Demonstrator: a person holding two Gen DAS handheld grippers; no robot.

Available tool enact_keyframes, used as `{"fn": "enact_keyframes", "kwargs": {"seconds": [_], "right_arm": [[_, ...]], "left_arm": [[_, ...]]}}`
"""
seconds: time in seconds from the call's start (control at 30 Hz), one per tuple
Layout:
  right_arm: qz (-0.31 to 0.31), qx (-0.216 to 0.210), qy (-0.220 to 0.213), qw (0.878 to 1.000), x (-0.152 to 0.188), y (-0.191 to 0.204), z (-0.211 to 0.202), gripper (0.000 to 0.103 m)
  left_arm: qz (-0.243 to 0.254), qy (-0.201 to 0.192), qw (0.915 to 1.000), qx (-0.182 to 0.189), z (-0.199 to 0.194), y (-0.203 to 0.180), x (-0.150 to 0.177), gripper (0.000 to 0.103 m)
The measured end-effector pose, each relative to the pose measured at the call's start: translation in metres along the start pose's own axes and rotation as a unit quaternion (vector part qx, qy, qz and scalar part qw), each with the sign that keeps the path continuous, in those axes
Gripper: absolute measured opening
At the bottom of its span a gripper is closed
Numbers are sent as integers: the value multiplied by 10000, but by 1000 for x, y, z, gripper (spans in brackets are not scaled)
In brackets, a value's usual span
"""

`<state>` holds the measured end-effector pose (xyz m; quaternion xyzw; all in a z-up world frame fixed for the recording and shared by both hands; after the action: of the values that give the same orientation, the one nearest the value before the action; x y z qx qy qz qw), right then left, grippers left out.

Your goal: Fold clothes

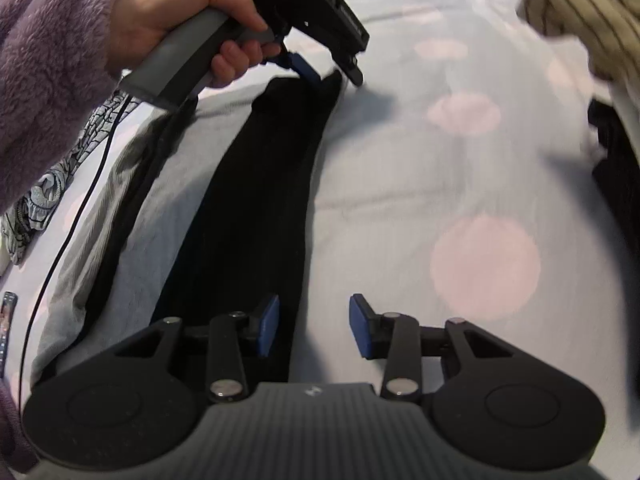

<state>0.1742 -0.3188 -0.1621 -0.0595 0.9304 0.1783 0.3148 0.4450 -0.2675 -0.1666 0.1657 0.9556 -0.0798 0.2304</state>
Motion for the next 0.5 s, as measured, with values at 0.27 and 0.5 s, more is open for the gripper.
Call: {"fn": "enact_keyframes", "kwargs": {"seconds": [0.27,0.5], "right_arm": [[1051,-346,267,9935,29,-2,-10,43],[1264,-258,241,9914,33,10,-6,12]], "left_arm": [[225,6,9993,-291,-1,0,3,18],[130,-69,9999,5,-15,8,-1,9]]}}
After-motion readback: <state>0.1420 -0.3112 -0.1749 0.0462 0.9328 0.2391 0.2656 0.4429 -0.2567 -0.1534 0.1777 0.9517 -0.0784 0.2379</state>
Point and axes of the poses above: each gripper's, at about its wrist camera, not at the fingertips, and z roughly the way its jaws point, y to its left, x to its underside, the point moved 7 cm from there along z, roughly the way its jaws point, and after that the axes turned 6 degrees about -y, right-handed, at the moved point
